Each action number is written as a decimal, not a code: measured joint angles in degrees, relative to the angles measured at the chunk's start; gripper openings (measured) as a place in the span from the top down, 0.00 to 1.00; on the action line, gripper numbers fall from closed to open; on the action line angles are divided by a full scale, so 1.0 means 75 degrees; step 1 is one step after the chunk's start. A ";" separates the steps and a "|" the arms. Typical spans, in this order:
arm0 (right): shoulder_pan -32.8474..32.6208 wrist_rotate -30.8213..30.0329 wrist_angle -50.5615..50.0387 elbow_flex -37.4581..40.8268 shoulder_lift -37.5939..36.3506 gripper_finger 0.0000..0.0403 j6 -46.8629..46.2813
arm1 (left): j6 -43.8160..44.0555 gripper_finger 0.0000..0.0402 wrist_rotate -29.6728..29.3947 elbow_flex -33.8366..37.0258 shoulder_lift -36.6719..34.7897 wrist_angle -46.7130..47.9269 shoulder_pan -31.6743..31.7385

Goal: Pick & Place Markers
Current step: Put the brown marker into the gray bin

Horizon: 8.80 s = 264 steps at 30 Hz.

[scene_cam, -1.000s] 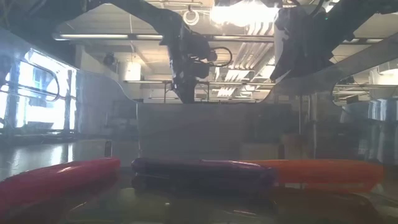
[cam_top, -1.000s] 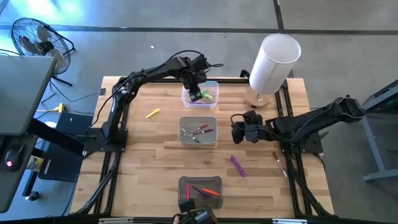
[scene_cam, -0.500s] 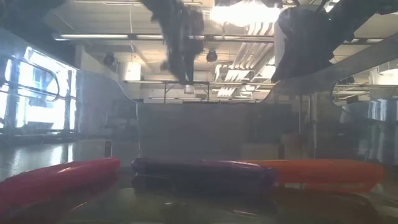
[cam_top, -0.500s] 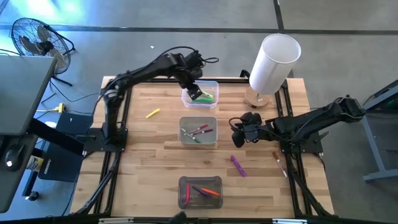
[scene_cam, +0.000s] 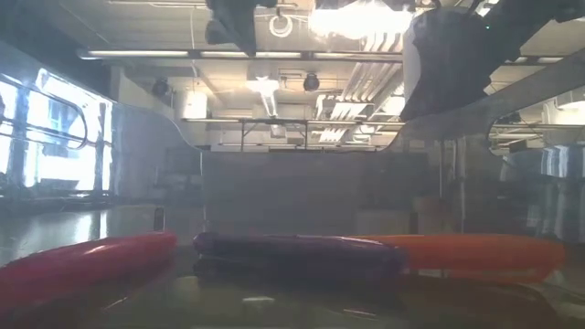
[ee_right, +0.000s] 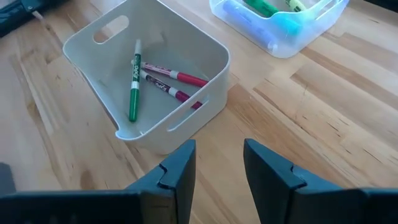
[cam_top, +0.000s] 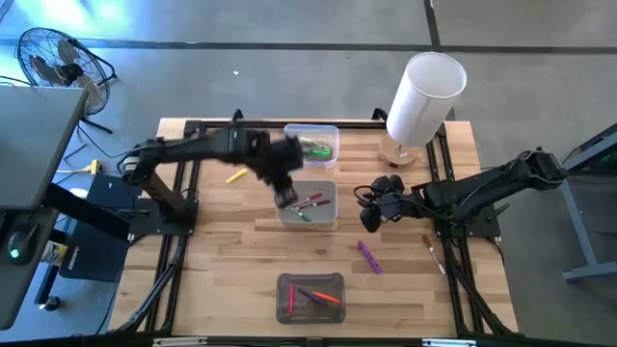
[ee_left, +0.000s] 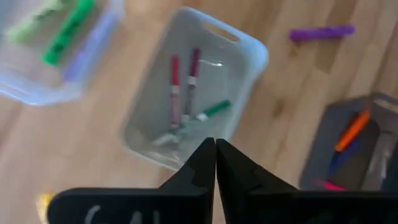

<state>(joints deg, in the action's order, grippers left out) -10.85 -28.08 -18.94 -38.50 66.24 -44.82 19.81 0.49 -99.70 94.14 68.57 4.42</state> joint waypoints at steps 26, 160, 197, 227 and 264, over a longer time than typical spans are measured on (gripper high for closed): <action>-0.0009 -0.0115 0.0078 -0.0441 0.0050 0.98 -0.0260 | 0.4401 1.00 -0.2674 0.7039 -0.5369 -0.2797 -0.4393; -0.3272 0.5246 -0.4862 0.0873 0.1579 1.00 -0.9311 | 0.3489 1.00 -0.4286 0.7021 -0.7736 -0.0728 -0.4743; -0.2582 0.4409 -0.2851 0.0916 0.1594 0.58 -1.0357 | 0.3107 1.00 -0.4283 0.7020 -0.7733 -0.0718 -0.4743; -0.2495 0.2159 -0.3488 -0.0377 0.1705 0.95 -0.8723 | 0.2187 1.00 -0.4007 0.7017 -0.7733 -0.0717 -0.4740; 0.3619 0.4929 -0.2461 -0.6781 0.5412 0.95 0.6740 | 0.3267 1.00 -0.5693 0.7017 -0.7739 0.0048 -0.4739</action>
<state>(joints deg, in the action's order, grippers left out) 16.29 8.89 -37.40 -89.36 106.83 5.73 44.31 -42.21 -47.07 36.10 68.93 -31.12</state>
